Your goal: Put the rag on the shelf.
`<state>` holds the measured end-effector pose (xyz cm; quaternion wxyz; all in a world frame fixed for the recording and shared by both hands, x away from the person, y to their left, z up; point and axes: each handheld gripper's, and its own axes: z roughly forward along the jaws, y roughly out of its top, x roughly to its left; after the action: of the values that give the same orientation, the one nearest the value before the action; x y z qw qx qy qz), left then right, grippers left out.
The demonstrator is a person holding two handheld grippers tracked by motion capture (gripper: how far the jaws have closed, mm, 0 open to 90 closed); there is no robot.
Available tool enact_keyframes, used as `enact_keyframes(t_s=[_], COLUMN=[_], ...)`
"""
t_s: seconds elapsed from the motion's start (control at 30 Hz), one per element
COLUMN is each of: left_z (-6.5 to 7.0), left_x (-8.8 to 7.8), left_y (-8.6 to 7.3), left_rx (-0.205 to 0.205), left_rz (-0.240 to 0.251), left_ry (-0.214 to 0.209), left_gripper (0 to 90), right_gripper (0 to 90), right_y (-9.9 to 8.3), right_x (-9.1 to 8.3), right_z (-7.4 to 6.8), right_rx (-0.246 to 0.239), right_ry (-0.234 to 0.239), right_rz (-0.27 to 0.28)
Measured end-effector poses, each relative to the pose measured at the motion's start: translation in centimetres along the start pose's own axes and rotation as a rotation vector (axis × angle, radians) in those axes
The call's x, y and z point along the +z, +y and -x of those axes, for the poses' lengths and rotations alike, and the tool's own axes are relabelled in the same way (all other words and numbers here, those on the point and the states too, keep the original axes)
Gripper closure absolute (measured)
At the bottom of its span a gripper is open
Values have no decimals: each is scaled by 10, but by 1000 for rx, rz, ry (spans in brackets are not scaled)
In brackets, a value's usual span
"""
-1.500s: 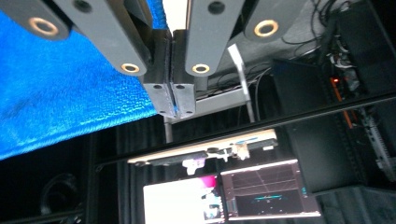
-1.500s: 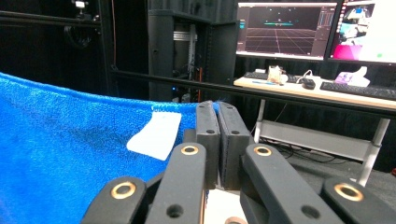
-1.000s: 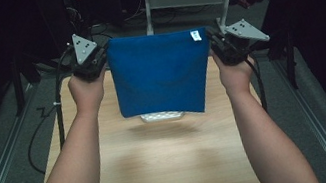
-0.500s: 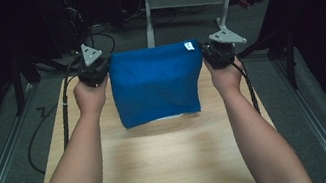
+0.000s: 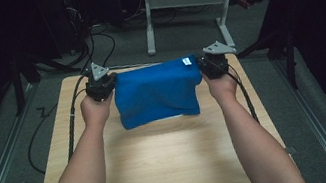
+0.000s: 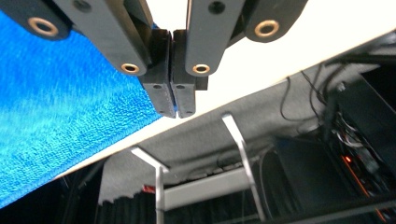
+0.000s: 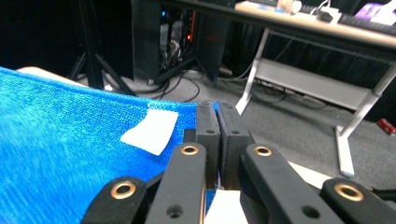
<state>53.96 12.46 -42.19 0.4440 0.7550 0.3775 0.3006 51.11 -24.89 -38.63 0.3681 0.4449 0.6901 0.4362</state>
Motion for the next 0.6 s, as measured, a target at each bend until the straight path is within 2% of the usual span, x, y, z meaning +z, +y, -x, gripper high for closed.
enact_keyframes(t_s=[0.13, 0.4, 0.6], left_z=[2, 9, 15], left_x=[5, 13, 13], left_y=[-18, -44, -58], left_rx=[-5, -24, -44], left_rz=[-34, -97, -113], left_ry=[-22, -63, -84], left_gripper=[893, 893, 892], right_gripper=[891, 891, 890], right_y=[-15, -49, -68], right_x=[6, 16, 21], right_z=[-1, -4, -8], right_rx=[31, 57, 81], right_ry=[31, 52, 72], right_rz=[-32, -94, -127])
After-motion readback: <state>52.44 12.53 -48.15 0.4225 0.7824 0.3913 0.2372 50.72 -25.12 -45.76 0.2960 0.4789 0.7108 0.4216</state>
